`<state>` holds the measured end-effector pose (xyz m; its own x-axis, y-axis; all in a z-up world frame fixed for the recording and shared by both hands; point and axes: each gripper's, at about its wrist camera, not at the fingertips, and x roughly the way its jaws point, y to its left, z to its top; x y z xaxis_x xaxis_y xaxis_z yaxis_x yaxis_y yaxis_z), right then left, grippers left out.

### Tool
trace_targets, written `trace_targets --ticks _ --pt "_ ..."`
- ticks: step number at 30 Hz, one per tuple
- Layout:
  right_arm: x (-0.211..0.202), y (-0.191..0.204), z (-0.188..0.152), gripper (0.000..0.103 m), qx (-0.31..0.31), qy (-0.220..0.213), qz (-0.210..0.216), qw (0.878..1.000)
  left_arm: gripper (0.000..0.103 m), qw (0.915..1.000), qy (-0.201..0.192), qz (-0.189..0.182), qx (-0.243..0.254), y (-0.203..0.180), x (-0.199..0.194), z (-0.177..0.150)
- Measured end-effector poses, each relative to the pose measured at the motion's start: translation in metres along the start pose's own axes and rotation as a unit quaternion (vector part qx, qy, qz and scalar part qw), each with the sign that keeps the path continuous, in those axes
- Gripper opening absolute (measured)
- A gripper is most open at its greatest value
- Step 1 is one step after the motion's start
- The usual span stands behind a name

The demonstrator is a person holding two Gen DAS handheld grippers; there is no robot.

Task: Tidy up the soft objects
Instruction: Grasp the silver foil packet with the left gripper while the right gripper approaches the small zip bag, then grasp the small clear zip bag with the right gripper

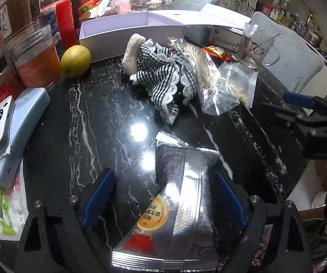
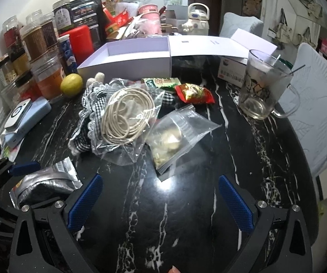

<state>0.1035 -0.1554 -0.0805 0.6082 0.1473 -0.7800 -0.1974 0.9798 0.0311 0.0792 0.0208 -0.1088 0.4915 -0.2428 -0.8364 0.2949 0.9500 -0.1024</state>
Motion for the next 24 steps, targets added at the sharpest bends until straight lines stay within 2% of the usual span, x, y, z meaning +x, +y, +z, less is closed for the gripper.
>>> trace_targets --ticks 3,4,5,7,12,20,24 --pt "0.003 -0.004 0.001 0.103 0.005 0.003 0.000 1.000 0.082 0.9998 -0.008 0.014 0.011 -0.001 0.001 -0.002" --pt "0.004 -0.005 0.001 0.103 0.006 0.003 0.000 1.000 0.073 0.9995 -0.012 0.023 0.016 -0.002 0.000 -0.003" --pt "0.005 -0.006 0.001 0.103 0.007 0.004 0.000 1.000 0.057 0.9993 -0.018 0.025 0.021 -0.003 -0.001 -0.003" --pt "0.007 -0.007 0.001 0.103 0.009 0.005 0.001 1.000 0.039 0.9989 -0.029 0.027 0.025 -0.003 -0.002 -0.003" --pt "0.010 -0.008 0.003 0.103 0.012 0.005 0.009 1.000 0.037 0.9995 -0.030 0.011 0.007 0.004 -0.002 0.003" --pt "0.020 -0.012 0.010 0.103 0.025 0.002 -0.007 1.000 0.037 0.9981 -0.057 0.023 -0.008 0.017 -0.013 0.018" --pt "0.028 -0.020 0.017 0.100 0.053 -0.003 -0.006 0.999 0.037 0.9976 -0.062 0.023 -0.021 0.028 -0.013 0.027"
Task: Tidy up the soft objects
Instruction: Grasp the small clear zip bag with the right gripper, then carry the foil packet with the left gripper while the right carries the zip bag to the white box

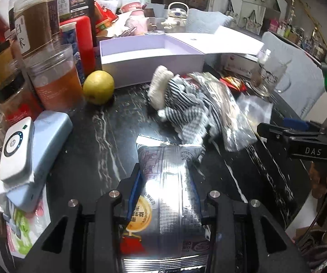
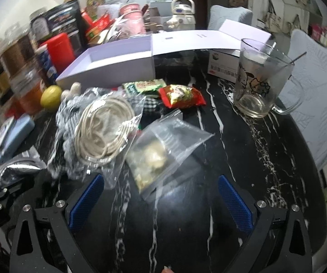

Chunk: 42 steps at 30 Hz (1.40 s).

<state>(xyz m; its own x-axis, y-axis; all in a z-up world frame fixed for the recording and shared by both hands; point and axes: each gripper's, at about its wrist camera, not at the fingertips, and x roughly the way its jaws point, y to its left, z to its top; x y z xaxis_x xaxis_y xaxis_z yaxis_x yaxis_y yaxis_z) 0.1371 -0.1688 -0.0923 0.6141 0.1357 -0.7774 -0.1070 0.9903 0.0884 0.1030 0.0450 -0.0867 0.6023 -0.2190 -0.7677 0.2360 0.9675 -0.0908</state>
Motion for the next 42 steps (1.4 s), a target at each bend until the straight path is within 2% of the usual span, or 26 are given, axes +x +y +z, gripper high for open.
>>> trace_targets --ticks 5,7,11,16,20,31,42 --pt "0.014 -0.011 0.012 0.090 0.040 -0.003 0.004 0.999 0.037 0.9999 -0.005 0.000 -0.010 0.008 0.007 0.010" --pt "0.022 -0.014 0.016 0.080 0.050 0.001 0.006 0.999 0.037 0.9999 -0.005 -0.003 -0.012 0.009 0.011 0.014" --pt "0.035 -0.018 0.019 0.067 0.068 0.007 0.032 0.997 0.037 0.9997 -0.006 -0.013 -0.019 0.009 0.016 0.020" --pt "0.035 -0.018 0.019 0.038 0.075 -0.003 0.064 0.995 0.037 0.9997 -0.011 -0.014 -0.019 0.007 0.017 0.024" --pt "0.029 -0.016 0.016 0.028 0.069 -0.022 0.060 0.996 0.037 0.9997 -0.015 -0.010 -0.020 0.008 0.015 0.024" --pt "0.001 -0.016 0.008 0.026 0.057 -0.046 0.029 0.997 0.037 0.9993 -0.033 -0.007 -0.018 0.004 -0.003 0.024" --pt "-0.045 -0.004 0.010 0.026 0.030 -0.084 0.037 0.995 0.037 0.9974 -0.072 -0.005 -0.010 -0.007 -0.035 0.040"
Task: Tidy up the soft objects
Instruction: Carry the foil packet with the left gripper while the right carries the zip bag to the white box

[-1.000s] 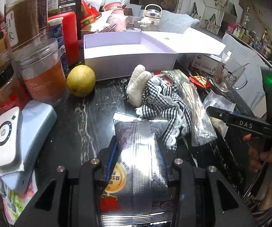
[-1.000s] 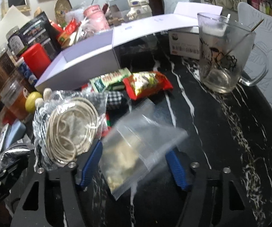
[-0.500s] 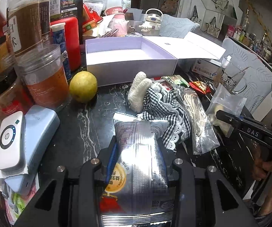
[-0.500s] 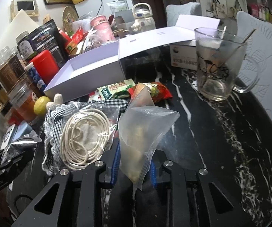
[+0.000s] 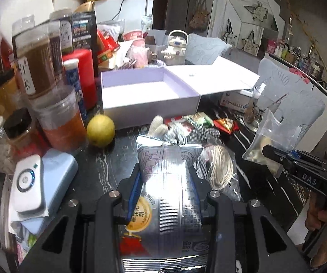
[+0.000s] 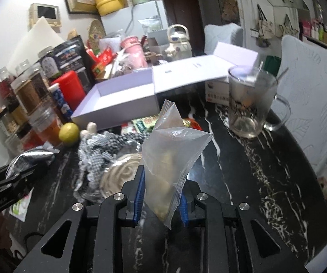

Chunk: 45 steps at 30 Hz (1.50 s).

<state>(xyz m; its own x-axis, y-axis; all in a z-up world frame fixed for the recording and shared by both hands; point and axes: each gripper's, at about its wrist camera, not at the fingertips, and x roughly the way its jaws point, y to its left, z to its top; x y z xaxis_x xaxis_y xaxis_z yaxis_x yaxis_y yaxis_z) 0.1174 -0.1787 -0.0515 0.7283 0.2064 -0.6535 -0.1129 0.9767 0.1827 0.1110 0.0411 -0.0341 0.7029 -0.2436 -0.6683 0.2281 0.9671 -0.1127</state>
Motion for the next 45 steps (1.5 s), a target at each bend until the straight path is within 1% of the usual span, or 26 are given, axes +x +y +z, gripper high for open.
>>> trace_targets --ticks 5,13,25,34,39,45 --pt "-0.011 0.013 0.010 0.026 -0.018 -0.015 0.017 1.000 0.037 0.9998 -0.016 0.011 0.005 -0.002 -0.008 0.014" --pt "-0.012 0.026 0.036 0.026 -0.046 -0.032 0.032 0.998 0.037 0.9991 -0.039 0.017 0.007 -0.003 -0.013 0.044" --pt "0.004 0.040 0.097 0.026 -0.078 -0.057 0.052 0.994 0.037 0.9960 -0.083 0.024 0.024 0.002 -0.002 0.108" --pt "0.024 0.046 0.143 0.026 -0.097 -0.073 0.069 0.990 0.037 0.9936 -0.108 0.025 0.024 0.010 0.024 0.159" --pt "0.042 0.050 0.167 0.026 -0.106 -0.079 0.074 0.988 0.037 0.9930 -0.114 0.025 0.016 0.017 0.044 0.183" --pt "0.070 0.055 0.194 0.026 -0.118 -0.082 0.074 0.987 0.037 0.9922 -0.117 0.043 -0.001 0.031 0.071 0.207"
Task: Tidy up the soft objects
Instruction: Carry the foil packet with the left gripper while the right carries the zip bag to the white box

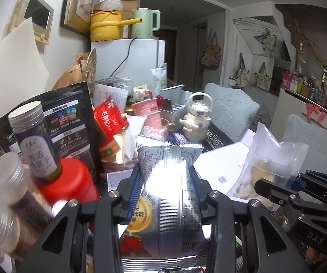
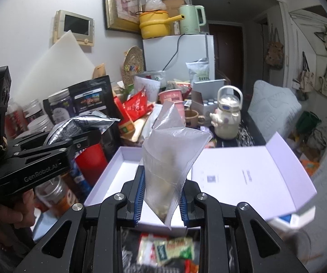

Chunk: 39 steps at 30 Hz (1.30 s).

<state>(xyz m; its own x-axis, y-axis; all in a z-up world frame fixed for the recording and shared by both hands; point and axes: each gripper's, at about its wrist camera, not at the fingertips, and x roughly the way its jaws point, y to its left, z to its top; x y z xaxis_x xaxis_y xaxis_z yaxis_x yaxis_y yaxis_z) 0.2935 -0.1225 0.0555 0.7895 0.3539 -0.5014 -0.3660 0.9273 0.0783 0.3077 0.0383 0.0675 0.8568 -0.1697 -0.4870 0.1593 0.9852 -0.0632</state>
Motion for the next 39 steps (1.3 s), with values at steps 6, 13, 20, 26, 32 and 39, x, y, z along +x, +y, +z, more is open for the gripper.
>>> trace_targets --ticks 6,13,20,26,32,39 --pt "0.030 -0.007 0.016 0.026 -0.008 0.005 0.004 1.000 0.037 0.9994 0.006 0.035 0.005 0.005 0.034 0.008" --pt "0.064 -0.012 0.025 0.026 -0.011 0.021 0.007 1.000 0.037 0.9979 0.033 0.055 0.009 0.012 0.072 0.002" --pt "0.098 -0.011 0.028 0.026 -0.024 0.044 0.012 0.999 0.037 0.9948 0.069 0.072 0.021 0.013 0.102 -0.009" --pt "0.125 -0.012 0.023 0.026 -0.020 0.074 0.021 0.997 0.037 0.9923 0.101 0.071 0.010 0.020 0.125 -0.017" --pt "0.143 -0.012 0.014 0.026 -0.017 0.100 0.033 0.994 0.037 0.9878 0.135 0.076 0.008 0.022 0.143 -0.028" --pt "0.161 -0.011 0.004 0.026 -0.020 0.130 0.029 0.991 0.037 0.9818 0.165 0.092 0.018 0.020 0.161 -0.039"
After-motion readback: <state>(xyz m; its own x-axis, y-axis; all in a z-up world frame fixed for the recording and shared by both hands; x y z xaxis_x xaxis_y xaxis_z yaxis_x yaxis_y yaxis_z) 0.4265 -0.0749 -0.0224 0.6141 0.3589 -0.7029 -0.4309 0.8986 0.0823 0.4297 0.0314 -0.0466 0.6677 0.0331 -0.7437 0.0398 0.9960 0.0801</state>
